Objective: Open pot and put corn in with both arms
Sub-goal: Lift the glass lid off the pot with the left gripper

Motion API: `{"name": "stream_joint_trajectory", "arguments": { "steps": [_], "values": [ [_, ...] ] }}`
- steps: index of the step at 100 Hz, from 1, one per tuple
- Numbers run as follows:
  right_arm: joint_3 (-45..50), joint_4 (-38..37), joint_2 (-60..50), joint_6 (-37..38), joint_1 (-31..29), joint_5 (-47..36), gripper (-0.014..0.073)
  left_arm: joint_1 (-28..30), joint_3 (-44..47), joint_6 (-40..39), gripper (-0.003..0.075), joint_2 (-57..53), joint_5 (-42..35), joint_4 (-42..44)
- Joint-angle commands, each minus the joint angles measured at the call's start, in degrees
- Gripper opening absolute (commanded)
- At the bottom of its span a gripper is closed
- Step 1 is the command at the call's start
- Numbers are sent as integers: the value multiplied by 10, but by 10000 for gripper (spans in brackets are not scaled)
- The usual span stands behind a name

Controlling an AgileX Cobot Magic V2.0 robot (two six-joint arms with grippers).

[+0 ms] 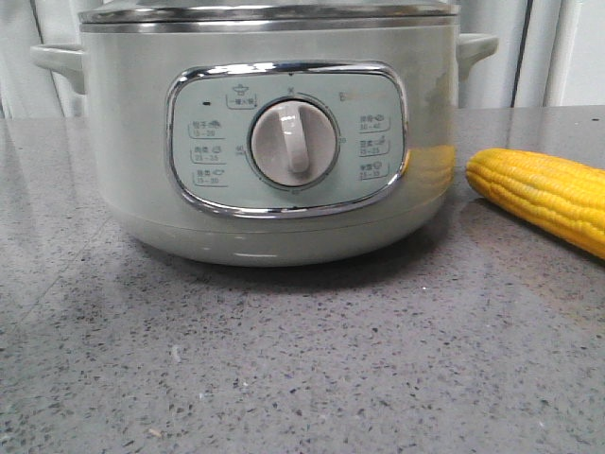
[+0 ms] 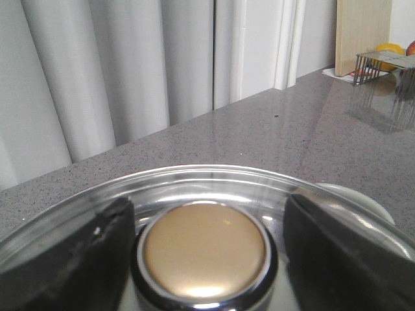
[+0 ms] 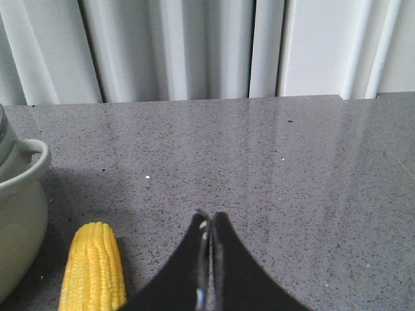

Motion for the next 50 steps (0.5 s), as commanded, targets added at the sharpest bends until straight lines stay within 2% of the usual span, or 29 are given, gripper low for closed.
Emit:
{"name": "stream_joint_trajectory", "arguments": {
  "steps": [1,6,13,27,37,50],
  "values": [
    [-17,0,7,-4,3,-42,-64,-3,-18,-5,425,-13,-38,-4],
    [-17,0,7,-4,3,-41,-64,-3,-18,-5,402,-13,-38,-4],
    [-17,0,7,-4,4,-41,-64,-3,-18,-5,330,-13,-38,-6],
    [-17,0,7,-4,4,-41,-64,-3,-18,-5,119,-13,-38,-14],
    [-17,0,7,-4,4,-41,-64,-3,-18,-5,-4,-13,-41,-14],
    [-17,0,7,-4,4,-41,-64,-3,-18,-5,-20,-17,-60,-13]
  ]
}}
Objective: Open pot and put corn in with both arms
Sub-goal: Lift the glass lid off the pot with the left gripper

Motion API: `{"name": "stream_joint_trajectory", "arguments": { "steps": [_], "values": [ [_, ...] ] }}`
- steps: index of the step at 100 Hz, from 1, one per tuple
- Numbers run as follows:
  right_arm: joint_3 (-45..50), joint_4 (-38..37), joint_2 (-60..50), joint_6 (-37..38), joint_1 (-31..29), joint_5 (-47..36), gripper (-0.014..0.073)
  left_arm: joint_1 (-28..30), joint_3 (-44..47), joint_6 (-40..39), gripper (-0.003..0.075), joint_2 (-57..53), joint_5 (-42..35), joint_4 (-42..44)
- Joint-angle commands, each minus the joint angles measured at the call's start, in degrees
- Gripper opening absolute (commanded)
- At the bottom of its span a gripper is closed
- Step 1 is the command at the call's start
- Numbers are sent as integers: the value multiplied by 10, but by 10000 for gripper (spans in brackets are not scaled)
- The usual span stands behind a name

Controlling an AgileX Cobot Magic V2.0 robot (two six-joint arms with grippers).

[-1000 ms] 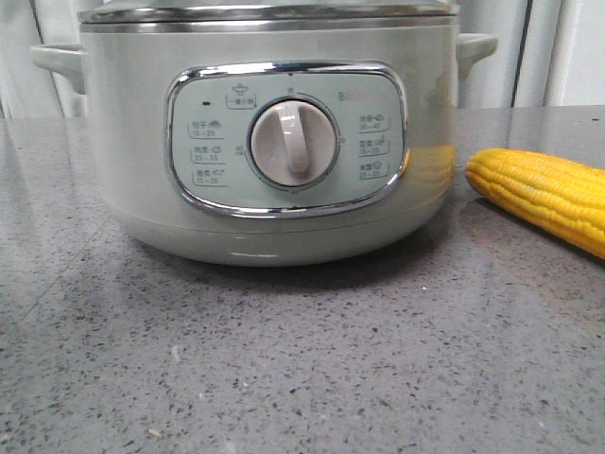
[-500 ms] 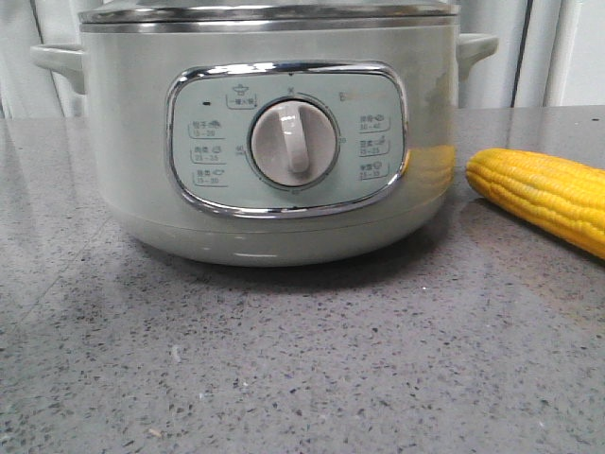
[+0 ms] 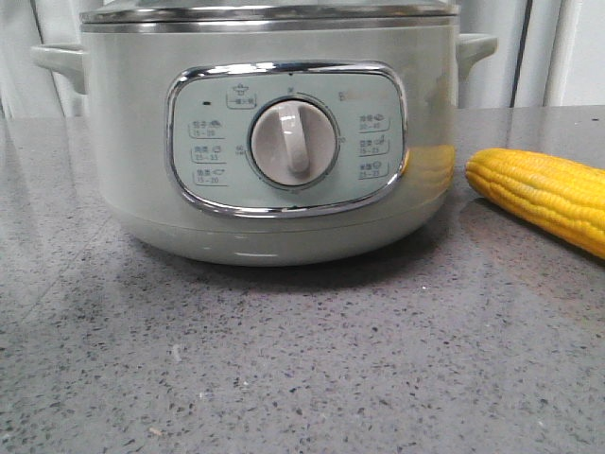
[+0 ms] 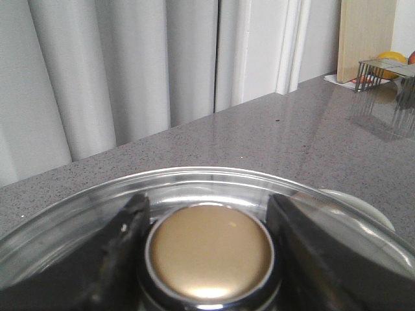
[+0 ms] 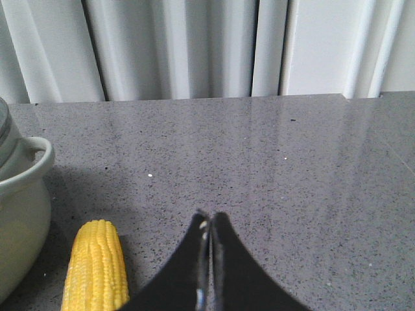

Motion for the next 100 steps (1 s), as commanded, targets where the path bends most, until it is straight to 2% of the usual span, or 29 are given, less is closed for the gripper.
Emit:
{"name": "stream_joint_trajectory", "arguments": {
  "steps": [1,60,77,100],
  "values": [
    [-17,0,7,-4,0,-43,-64,-3,-18,-2,-20,-19,-54,0],
    [-17,0,7,-4,0,-43,-64,1,-56,3,-20,-120,-51,6],
    [-17,0,7,-4,0,-43,-64,38,-56,4,-20,-183,25,6],
    [-17,0,7,-4,0,-38,-64,137,-50,4,-21,-277,162,58]
  ]
}}
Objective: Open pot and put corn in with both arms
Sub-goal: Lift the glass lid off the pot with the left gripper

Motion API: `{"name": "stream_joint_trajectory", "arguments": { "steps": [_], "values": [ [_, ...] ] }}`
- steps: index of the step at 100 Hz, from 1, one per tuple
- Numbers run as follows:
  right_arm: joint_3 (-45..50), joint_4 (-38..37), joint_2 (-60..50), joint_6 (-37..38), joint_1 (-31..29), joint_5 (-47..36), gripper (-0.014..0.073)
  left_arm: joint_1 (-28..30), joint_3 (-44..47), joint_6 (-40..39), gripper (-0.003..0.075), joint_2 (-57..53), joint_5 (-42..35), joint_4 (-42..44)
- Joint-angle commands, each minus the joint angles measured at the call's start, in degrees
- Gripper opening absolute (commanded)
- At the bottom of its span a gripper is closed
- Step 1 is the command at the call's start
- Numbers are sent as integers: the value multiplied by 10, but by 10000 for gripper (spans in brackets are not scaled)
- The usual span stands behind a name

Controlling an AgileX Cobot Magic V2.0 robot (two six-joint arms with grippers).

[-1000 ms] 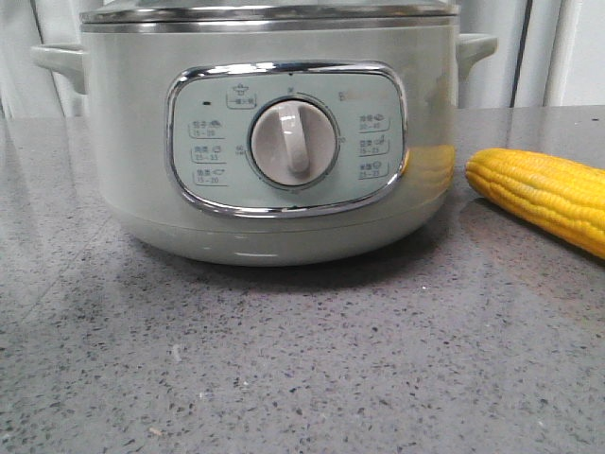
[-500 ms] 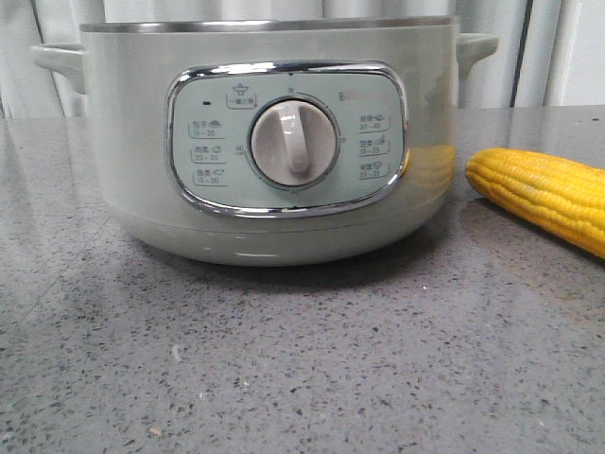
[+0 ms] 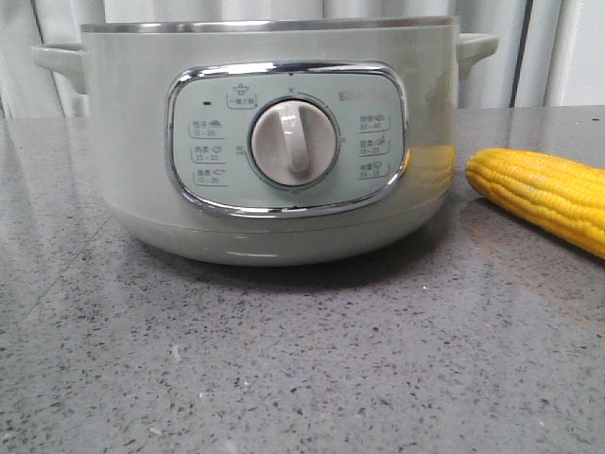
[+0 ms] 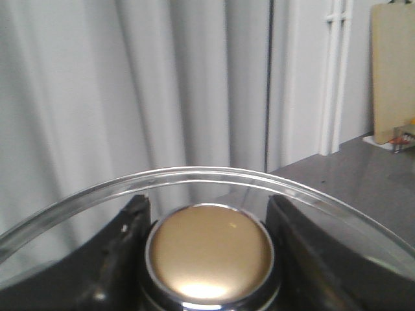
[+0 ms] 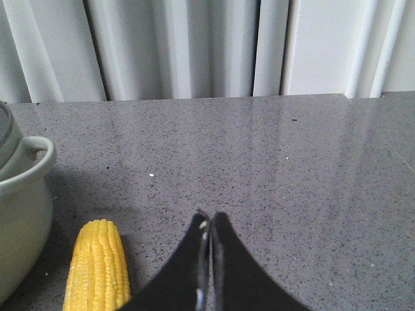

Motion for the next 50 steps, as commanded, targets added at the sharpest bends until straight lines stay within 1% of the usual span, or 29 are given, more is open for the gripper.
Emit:
{"name": "stream_joint_trajectory", "arguments": {
  "steps": [1,18,39,44,50],
  "values": [
    [-17,0,7,-4,-1,-36,-64,37,-19,1,-20,-55,-26,20],
    [-17,0,7,-4,2,8,-64,115,38,1,-20,-129,-14,24],
    [-19,0,12,-4,42,44,-57,188,143,1,-21,-239,-14,24],
    [-19,0,18,-4,53,58,-40,201,167,1,-21,-265,-14,24],
    [-19,0,29,-4,64,75,1,216,196,1,-20,-294,-14,24]
  ]
}}
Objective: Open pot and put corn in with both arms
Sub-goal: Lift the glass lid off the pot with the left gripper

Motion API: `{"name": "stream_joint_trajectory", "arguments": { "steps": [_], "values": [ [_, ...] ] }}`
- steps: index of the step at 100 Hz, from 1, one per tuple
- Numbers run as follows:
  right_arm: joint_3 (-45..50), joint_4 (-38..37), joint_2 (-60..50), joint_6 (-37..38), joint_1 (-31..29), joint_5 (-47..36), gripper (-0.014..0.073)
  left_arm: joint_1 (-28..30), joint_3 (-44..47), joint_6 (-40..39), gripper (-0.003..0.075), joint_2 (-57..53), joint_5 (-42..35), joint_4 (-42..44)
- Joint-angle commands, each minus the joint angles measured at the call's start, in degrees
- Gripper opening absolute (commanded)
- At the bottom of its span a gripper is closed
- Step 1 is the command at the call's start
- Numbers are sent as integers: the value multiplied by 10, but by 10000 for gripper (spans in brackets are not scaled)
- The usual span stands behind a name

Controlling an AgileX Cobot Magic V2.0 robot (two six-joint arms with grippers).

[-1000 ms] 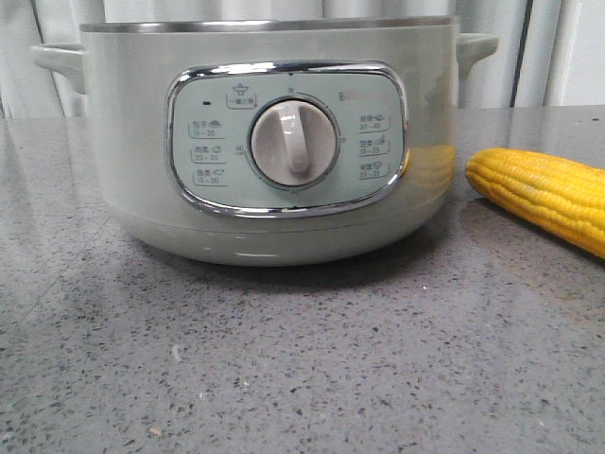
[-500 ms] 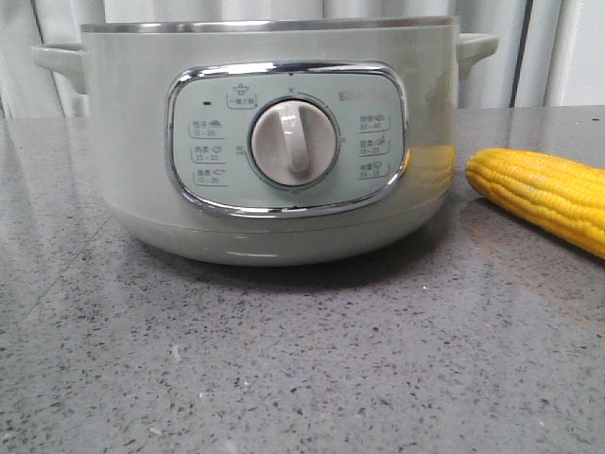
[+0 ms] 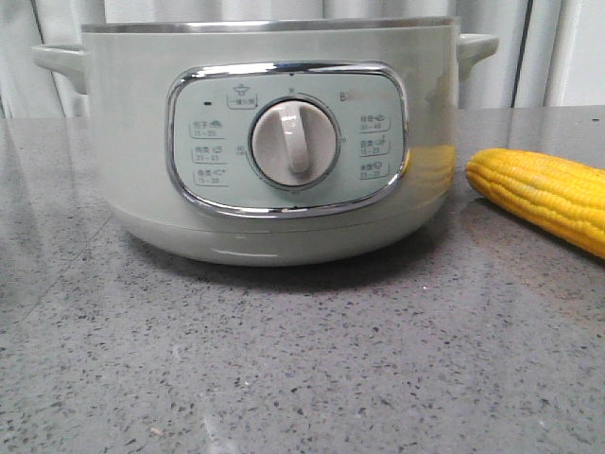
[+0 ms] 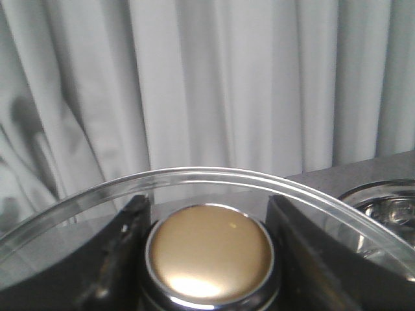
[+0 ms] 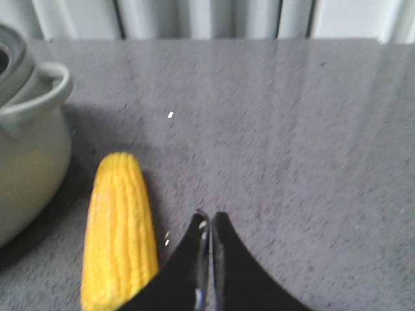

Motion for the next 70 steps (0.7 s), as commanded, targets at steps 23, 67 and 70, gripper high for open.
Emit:
{"name": "stream_joint_trajectory", "arguments": {
  "steps": [23,67,70],
  "values": [
    [-22,-1,68,-4,68,-8,237,58,115,1,-20,-98,-81,0],
    [-149,0,215,-4,88,112,281,58,249,-2,-20,-49,-245,-66],
    [-158,0,224,-4,88,118,281,58,249,-2,-20,-39,-247,-66]
  ]
}}
